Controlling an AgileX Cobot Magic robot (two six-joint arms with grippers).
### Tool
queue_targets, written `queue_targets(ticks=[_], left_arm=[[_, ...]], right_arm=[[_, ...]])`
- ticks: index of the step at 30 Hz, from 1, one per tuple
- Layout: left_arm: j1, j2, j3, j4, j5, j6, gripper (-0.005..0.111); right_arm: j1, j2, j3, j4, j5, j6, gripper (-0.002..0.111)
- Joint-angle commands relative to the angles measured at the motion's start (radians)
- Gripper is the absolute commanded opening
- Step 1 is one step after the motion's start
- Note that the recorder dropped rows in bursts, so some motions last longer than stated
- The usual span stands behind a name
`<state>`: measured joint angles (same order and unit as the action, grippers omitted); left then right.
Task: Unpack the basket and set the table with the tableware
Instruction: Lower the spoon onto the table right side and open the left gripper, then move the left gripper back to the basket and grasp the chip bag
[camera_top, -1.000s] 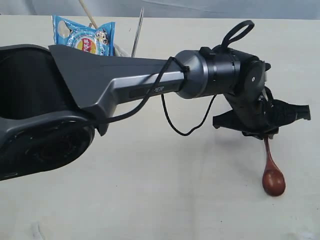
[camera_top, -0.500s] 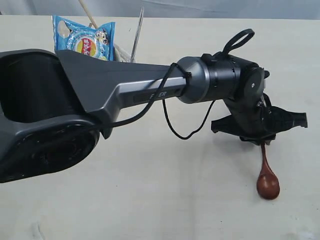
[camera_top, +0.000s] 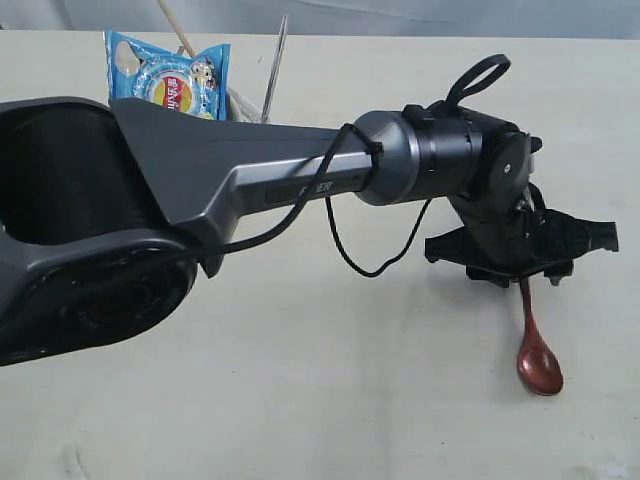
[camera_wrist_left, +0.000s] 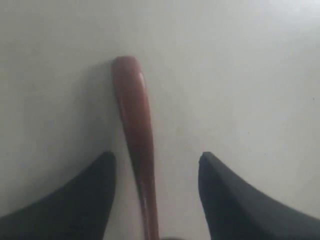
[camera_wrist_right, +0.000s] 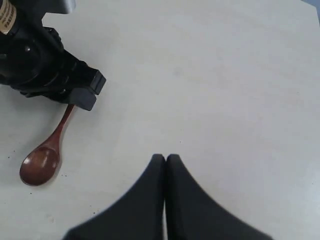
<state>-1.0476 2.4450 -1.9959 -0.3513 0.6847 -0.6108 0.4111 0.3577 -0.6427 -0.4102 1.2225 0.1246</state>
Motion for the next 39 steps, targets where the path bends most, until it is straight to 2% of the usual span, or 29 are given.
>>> queue_targets(ticks=[1, 12, 16, 20, 25, 31, 39], left_arm=[[0.001, -0.002, -0.001, 0.008, 0.008, 0.009, 0.049], [0.071, -0.072, -0.001, 0.003, 0.132, 0.046, 0.046], [0.084, -0.121, -0.001, 0.005, 0.147, 0.138, 0.029], [0.084, -0.191, -0.001, 0.037, 0.161, 0.265, 0.0], [0.084, -0.331, 0.058, 0.114, 0.204, 0.442, 0.0], [0.084, -0.589, 0.371, 0.24, 0.009, 0.476, 0.0], [0.084, -0.993, 0.957, 0.267, -0.4, 0.509, 0.0]], right_arm=[[0.0, -0.005, 0.0, -0.01, -0.001, -0.008, -0.001], [0.0, -0.005, 0.0, -0.008, -0.001, -0.007, -0.001], [0.0, -0.005, 0.0, -0.006, -0.001, -0.007, -0.001], [0.0, -0.005, 0.0, 0.012, -0.001, -0.005, -0.001], [0.0, -0.005, 0.0, 0.164, -0.018, -0.046, -0.001], [0.0, -0.005, 0.0, 0.218, -0.094, -0.054, -0.001], [0.0, -0.005, 0.053, 0.259, -0.156, -0.054, -0.001]])
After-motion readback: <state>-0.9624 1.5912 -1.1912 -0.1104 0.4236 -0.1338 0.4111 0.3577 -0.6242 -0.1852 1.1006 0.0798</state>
